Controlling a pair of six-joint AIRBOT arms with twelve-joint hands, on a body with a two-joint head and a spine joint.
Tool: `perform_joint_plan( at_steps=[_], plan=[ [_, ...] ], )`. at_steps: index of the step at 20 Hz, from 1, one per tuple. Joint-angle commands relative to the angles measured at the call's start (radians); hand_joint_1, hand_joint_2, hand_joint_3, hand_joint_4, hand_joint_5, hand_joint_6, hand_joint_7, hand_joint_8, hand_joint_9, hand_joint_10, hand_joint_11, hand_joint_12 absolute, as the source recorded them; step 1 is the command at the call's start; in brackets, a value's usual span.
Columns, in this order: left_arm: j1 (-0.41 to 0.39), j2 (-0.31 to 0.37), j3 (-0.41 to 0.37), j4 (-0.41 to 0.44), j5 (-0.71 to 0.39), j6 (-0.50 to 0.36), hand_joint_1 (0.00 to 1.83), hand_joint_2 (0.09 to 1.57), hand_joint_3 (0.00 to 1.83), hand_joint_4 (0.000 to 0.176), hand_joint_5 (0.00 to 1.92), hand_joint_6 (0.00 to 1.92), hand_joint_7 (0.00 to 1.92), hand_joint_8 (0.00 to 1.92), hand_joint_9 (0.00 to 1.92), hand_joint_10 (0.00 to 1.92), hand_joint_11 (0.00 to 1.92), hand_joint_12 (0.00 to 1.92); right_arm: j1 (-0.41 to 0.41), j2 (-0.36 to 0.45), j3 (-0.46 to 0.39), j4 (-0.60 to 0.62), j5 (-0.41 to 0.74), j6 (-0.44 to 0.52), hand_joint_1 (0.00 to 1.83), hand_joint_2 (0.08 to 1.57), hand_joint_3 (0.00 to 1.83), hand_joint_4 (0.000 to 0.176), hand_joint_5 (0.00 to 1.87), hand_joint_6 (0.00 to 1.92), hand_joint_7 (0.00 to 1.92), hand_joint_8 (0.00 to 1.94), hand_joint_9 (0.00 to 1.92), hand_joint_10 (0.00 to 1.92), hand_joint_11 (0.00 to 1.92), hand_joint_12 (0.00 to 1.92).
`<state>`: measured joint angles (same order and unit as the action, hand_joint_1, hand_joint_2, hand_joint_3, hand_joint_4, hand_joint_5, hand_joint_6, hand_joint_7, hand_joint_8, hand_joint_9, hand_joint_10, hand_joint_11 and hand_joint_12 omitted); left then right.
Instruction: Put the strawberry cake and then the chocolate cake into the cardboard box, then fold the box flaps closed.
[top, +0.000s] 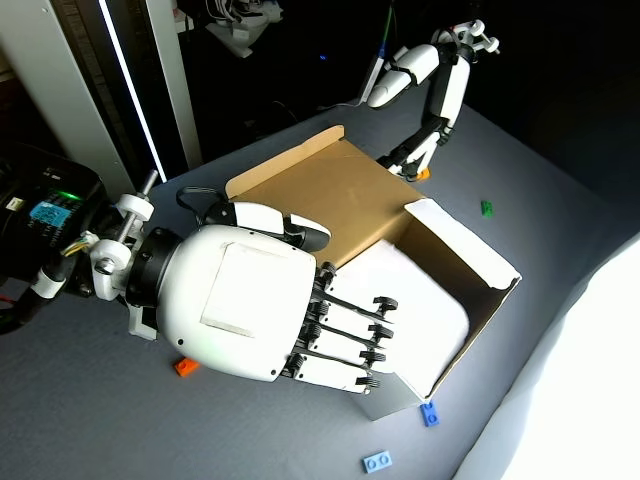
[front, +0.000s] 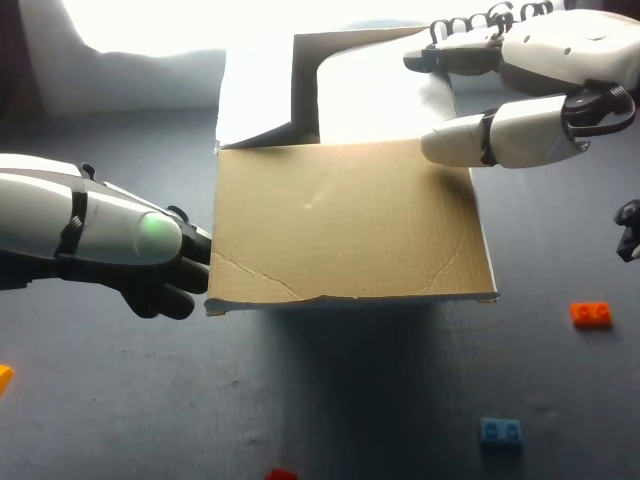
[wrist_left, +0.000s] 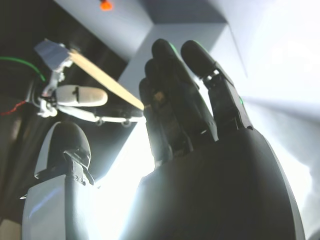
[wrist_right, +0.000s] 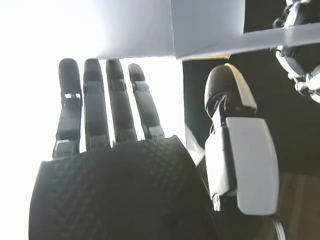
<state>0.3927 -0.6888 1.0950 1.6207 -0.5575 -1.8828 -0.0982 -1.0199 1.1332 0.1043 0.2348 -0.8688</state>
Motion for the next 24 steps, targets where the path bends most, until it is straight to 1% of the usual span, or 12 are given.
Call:
perform_joint_plan(
  at_steps=[1, 4, 7, 8, 10, 11, 13, 17, 19, 22, 23, 24],
  plan=[
    [-0.005, 0.009, -0.003, -0.052, -0.022, -0.017, 0.56, 1.11, 0.00, 0.004, 0.60, 0.00, 0.70, 0.00, 0.78, 0.01, 0.25, 1.24, 0.001, 0.007, 0.003, 0.004, 0.070, 0.001, 0.16, 1.17, 0.00, 0.000, 0.24, 0.00, 0.28, 0.00, 0.31, 0.01, 0.00, 1.10],
    [-0.004, 0.011, -0.017, -0.032, -0.028, -0.055, 0.56, 1.10, 0.00, 0.008, 0.61, 0.00, 0.71, 0.00, 0.78, 0.01, 0.26, 1.23, 0.001, 0.006, 0.003, 0.003, 0.067, 0.000, 0.11, 1.16, 0.00, 0.000, 0.23, 0.00, 0.28, 0.00, 0.31, 0.01, 0.00, 1.14],
    [-0.004, 0.012, -0.022, -0.030, -0.045, -0.060, 0.54, 1.11, 0.00, 0.006, 0.59, 0.00, 0.70, 0.00, 0.78, 0.01, 0.24, 1.27, 0.010, 0.007, 0.003, 0.003, 0.076, 0.000, 0.15, 1.15, 0.00, 0.000, 0.25, 0.01, 0.29, 0.00, 0.31, 0.01, 0.00, 1.14],
    [-0.004, 0.013, -0.024, -0.030, -0.046, -0.060, 0.56, 1.10, 0.00, 0.007, 0.59, 0.00, 0.71, 0.00, 0.78, 0.01, 0.24, 1.26, 0.016, 0.009, 0.003, 0.003, 0.076, 0.000, 0.19, 1.15, 0.00, 0.000, 0.28, 0.02, 0.31, 0.01, 0.33, 0.02, 0.00, 1.18],
    [-0.004, 0.015, -0.031, -0.030, -0.047, -0.061, 0.55, 1.10, 0.00, 0.005, 0.60, 0.00, 0.70, 0.00, 0.77, 0.00, 0.26, 1.23, 0.034, 0.020, 0.002, 0.003, 0.080, 0.000, 0.19, 1.15, 0.00, 0.000, 0.28, 0.02, 0.32, 0.01, 0.33, 0.02, 0.00, 1.19],
    [-0.004, 0.016, -0.035, -0.030, -0.047, -0.061, 0.55, 1.11, 0.00, 0.001, 0.61, 0.00, 0.72, 0.00, 0.78, 0.01, 0.28, 1.21, 0.043, 0.028, 0.002, 0.003, 0.080, 0.001, 0.17, 1.16, 0.00, 0.000, 0.28, 0.02, 0.32, 0.01, 0.33, 0.02, 0.00, 1.20],
    [-0.004, 0.017, -0.040, -0.030, -0.050, -0.066, 0.53, 1.12, 0.01, 0.003, 0.59, 0.00, 0.70, 0.00, 0.77, 0.00, 0.27, 1.19, 0.054, 0.045, 0.003, 0.003, 0.081, 0.000, 0.10, 1.19, 0.01, 0.000, 0.29, 0.02, 0.32, 0.01, 0.33, 0.02, 0.00, 1.20],
    [-0.004, 0.017, -0.051, -0.030, -0.068, -0.073, 0.52, 1.12, 0.00, 0.000, 0.59, 0.00, 0.70, 0.00, 0.76, 0.00, 0.28, 1.19, 0.069, 0.099, 0.003, 0.004, 0.081, 0.000, 0.01, 1.22, 0.02, 0.000, 0.30, 0.02, 0.31, 0.00, 0.32, 0.02, 0.00, 1.19],
    [-0.001, 0.015, -0.058, -0.030, -0.072, -0.075, 0.51, 1.12, 0.00, 0.008, 0.59, 0.00, 0.69, 0.00, 0.76, 0.00, 0.29, 1.14, 0.067, 0.129, 0.002, 0.012, 0.074, 0.001, 0.00, 1.21, 0.01, 0.000, 0.29, 0.02, 0.30, 0.00, 0.32, 0.02, 0.00, 1.18],
    [-0.017, 0.011, -0.057, -0.032, -0.074, -0.074, 0.52, 1.11, 0.00, 0.009, 0.59, 0.00, 0.70, 0.00, 0.76, 0.00, 0.29, 1.14, 0.028, 0.197, -0.030, 0.015, 0.073, 0.002, 0.00, 1.22, 0.01, 0.000, 0.29, 0.02, 0.31, 0.00, 0.32, 0.02, 0.00, 1.18],
    [-0.032, 0.010, -0.052, -0.035, -0.074, -0.074, 0.52, 1.11, 0.00, 0.009, 0.59, 0.00, 0.70, 0.00, 0.76, 0.00, 0.28, 1.16, 0.008, 0.228, -0.050, 0.016, 0.088, 0.006, 0.00, 1.22, 0.01, 0.000, 0.29, 0.02, 0.31, 0.00, 0.32, 0.02, 0.00, 1.18],
    [-0.055, 0.006, -0.041, -0.036, -0.073, -0.074, 0.53, 1.11, 0.00, 0.012, 0.61, 0.01, 0.71, 0.00, 0.76, 0.00, 0.27, 1.19, -0.018, 0.266, -0.080, 0.017, 0.133, 0.008, 0.00, 1.22, 0.01, 0.000, 0.27, 0.01, 0.31, 0.00, 0.32, 0.02, 0.00, 1.15]
  ],
)
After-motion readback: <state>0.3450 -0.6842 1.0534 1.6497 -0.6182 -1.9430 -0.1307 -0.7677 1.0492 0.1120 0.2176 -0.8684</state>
